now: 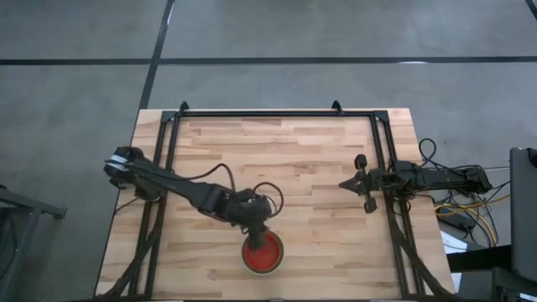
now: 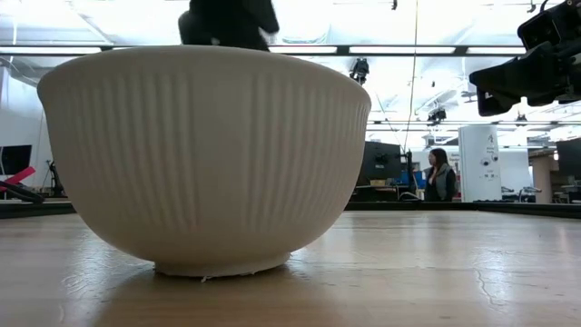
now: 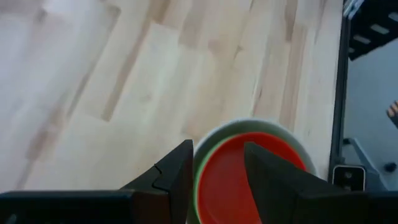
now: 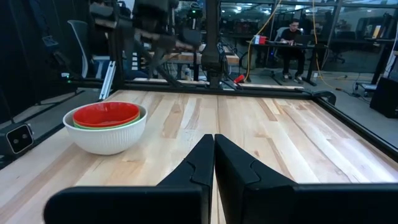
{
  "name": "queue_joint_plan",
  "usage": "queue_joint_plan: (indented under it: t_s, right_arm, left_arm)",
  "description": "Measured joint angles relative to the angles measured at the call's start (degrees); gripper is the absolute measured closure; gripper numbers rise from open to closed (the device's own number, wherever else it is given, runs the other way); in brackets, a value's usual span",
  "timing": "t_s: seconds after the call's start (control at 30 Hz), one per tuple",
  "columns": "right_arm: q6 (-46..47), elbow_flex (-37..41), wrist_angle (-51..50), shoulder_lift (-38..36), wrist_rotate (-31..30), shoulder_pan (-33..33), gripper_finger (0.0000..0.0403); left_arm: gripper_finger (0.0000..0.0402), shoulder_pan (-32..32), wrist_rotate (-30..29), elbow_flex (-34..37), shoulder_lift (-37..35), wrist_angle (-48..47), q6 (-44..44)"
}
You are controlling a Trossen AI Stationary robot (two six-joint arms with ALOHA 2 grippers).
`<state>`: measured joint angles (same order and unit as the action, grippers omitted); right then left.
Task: Nest bowls inside each other
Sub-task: Return to Home Position
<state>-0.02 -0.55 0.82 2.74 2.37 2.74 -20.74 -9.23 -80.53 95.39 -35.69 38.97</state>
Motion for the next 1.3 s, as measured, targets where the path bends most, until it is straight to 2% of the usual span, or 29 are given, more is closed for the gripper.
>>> queue_joint_plan:
  t_s: [0.13, 0.47, 0.9, 1.1, 1.3]
  right_arm:
    - [0.0, 0.0, 0.0, 0.0, 0.0, 0.0, 0.0394]
    - [0.0, 0.0, 0.0, 0.0, 0.0, 0.0, 0.0394]
    - [0.0, 0.0, 0.0, 0.0, 0.0, 0.0, 0.0394]
    - [0.0, 0.0, 0.0, 0.0, 0.0, 0.0, 0.0394]
    - [0.0, 0.0, 0.0, 0.0, 0.0, 0.0, 0.0394]
  left_arm:
    - [0.0254, -1.0, -3.5, 0.1, -1.8, 0.2, -1.5]
    - [0.0254, -2.7, -7.6, 0.2, -4.5, 0.1, -4.3]
    - [0.0255, -6.8, -15.7, 0.4, -8.9, 4.8, -11.9]
    - [0.0255, -7.1, -15.6, 5.1, -13.3, 9.3, -12.3]
    - [0.0255, -7.8, -15.3, 15.3, -20.6, 19.9, -12.4]
